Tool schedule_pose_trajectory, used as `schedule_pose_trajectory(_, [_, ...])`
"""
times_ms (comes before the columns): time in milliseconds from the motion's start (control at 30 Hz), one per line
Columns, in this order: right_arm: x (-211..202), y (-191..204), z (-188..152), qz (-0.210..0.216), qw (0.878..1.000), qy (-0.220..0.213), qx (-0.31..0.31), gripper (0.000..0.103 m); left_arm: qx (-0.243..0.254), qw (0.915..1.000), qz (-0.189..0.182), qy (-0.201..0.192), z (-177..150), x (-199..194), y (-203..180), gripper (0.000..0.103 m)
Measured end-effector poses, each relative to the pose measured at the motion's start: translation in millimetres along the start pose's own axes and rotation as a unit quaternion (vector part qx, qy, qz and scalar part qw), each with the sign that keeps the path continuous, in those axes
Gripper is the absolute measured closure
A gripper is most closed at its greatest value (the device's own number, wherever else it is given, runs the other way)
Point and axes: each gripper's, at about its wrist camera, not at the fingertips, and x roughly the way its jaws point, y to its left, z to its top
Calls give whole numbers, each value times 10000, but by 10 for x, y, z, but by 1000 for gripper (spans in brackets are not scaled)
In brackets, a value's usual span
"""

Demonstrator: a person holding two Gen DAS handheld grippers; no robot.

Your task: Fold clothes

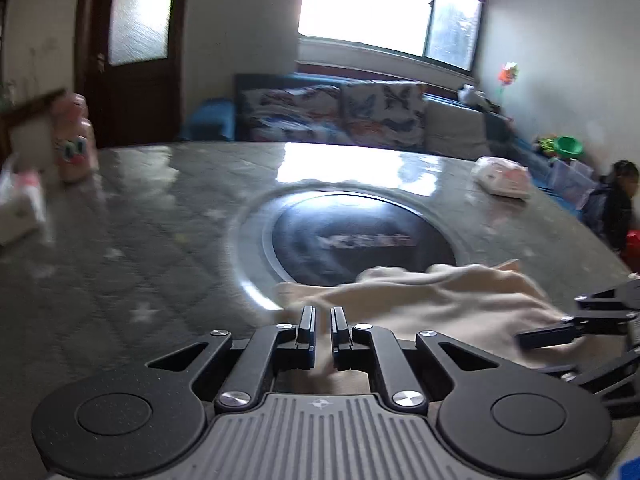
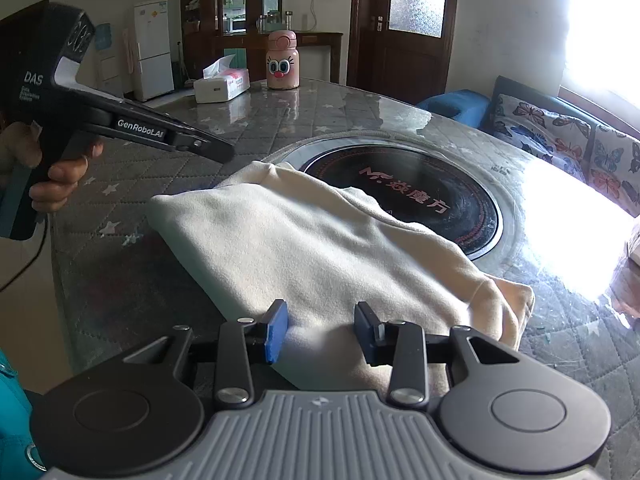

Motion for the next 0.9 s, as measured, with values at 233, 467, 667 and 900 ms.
schedule_pose_trajectory(233, [-43,-137,72,7,9998,-55,207,60,114,9993,167,307,0,424,-23,93])
schedule_pose_trajectory(467, [-11,-410,143,-118,9985,-25,534,60,-184,9995,-43,239,48,375,107,90])
schedule_pose_trajectory(667, [228,-696,275,-323,9962,66,801,60,-59,9994,-31,328,106,495,40,82])
schedule_pose_trajectory(900, [308,-789,274,-396,9944,71,976,61,10,9992,-36,395,113,524,-4,62])
